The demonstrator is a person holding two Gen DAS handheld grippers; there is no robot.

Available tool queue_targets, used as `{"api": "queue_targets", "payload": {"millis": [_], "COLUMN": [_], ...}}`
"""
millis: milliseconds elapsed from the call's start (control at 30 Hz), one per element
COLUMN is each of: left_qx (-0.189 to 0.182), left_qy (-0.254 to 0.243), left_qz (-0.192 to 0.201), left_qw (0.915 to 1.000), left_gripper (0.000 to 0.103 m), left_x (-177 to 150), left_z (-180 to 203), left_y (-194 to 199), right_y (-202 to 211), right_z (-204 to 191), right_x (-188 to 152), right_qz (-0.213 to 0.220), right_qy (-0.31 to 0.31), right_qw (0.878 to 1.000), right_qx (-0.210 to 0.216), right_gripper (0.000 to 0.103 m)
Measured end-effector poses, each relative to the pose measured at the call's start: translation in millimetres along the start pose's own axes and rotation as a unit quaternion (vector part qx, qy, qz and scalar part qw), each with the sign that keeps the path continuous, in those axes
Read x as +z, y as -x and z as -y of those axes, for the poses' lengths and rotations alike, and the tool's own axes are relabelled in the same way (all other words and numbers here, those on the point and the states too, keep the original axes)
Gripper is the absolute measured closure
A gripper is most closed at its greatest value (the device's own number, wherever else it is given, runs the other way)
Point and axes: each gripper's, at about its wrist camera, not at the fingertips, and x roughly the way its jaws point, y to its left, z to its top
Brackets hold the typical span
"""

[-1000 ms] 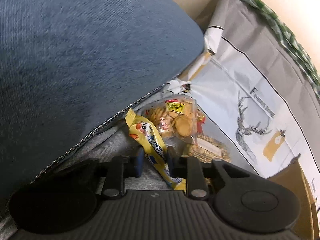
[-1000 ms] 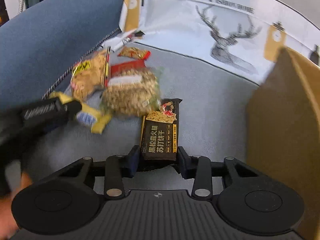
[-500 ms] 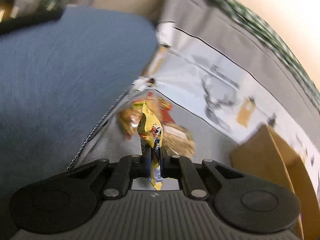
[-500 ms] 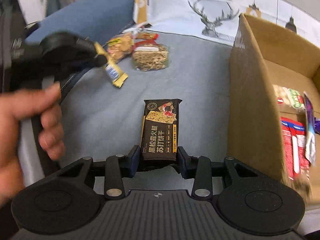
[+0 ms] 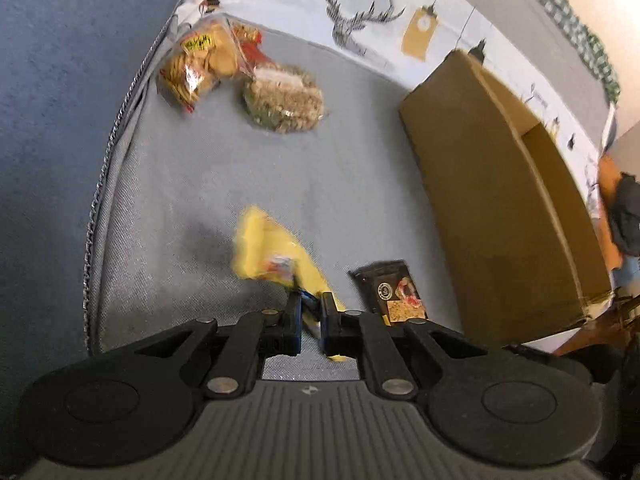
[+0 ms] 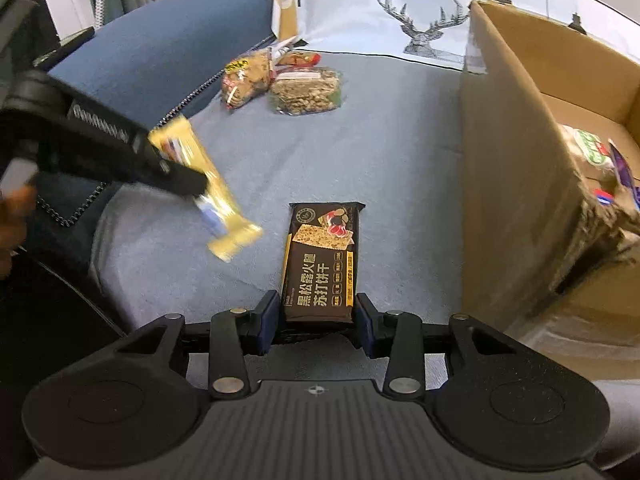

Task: Organize snacks
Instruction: 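Grasp the yellow wafer bar with the left tool while the right tool grasps the dark biscuit pack, then hold the yellow bar in the left tool and dark pack in the right tool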

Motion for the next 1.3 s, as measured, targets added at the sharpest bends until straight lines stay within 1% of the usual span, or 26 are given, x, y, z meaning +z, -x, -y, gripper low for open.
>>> {"api": "queue_targets", "payload": {"millis": [33,100,133,167,233,333,400,533,633,733,867,967,1133,1233,1300], "left_qx": [0.017,0.032,0.035,0.041,0.05,0.061,0.059,0.032,0.019,0.038,0.052,0.067,0.076,0.076,0.075], "left_qy": [0.004,0.005,0.004,0.006,0.016,0.03,0.019,-0.026,-0.053,-0.064,-0.069,-0.085,-0.11,-0.112,-0.112], "left_qz": [-0.001,0.0,0.005,0.01,0.017,0.028,0.037,0.056,0.048,0.035,0.021,0.013,0.01,0.009,0.009], "left_qw": [0.9999,0.9995,0.9994,0.9991,0.9985,0.9973,0.9974,0.9976,0.9972,0.9966,0.9961,0.9941,0.991,0.9907,0.9909], "left_gripper": [0.092,0.092,0.088,0.087,0.078,0.075,0.074,0.075,0.075,0.075,0.075,0.075,0.075,0.071,0.071], "left_x": [0,-1,-2,-1,3,2,0,-4,-6,-7,-7,-9,-12,-12,-12], "left_z": [1,4,5,5,5,3,9,26,38,46,51,56,61,61,61], "left_y": [-4,-8,-9,-9,-12,-8,-6,-5,-12,-23,-33,-39,-44,-45,-45], "right_y": [0,1,0,0,1,0,-2,-5,-6,-8,-11,-10,-10,-10,-11], "right_z": [1,3,4,4,6,10,13,13,13,12,10,8,7,5,5], "right_x": [1,1,2,2,3,3,4,4,4,3,1,0,-2,-2,-2], "right_qz": [0.001,0.001,0.0,0.001,0.003,0.001,-0.002,-0.004,-0.005,-0.008,-0.011,-0.009,-0.006,-0.006,-0.005], "right_qy": [-0.003,-0.007,-0.008,-0.007,-0.006,-0.011,-0.018,-0.021,-0.02,-0.017,-0.008,0.0,0.011,0.015,0.018], "right_qw": [1.0,1.0,1.0,1.0,1.0,1.0,1.0,1.0,1.0,1.0,1.0,1.0,1.0,1.0,1.0], "right_qx": [0.003,0.008,0.012,0.013,0.012,0.015,0.02,0.022,0.022,0.022,0.016,0.012,0.009,0.006,0.005], "right_gripper": [0.061,0.06,0.06,0.059,0.055,0.053,0.053,0.053,0.053,0.053,0.053,0.053,0.052,0.052,0.052]}}
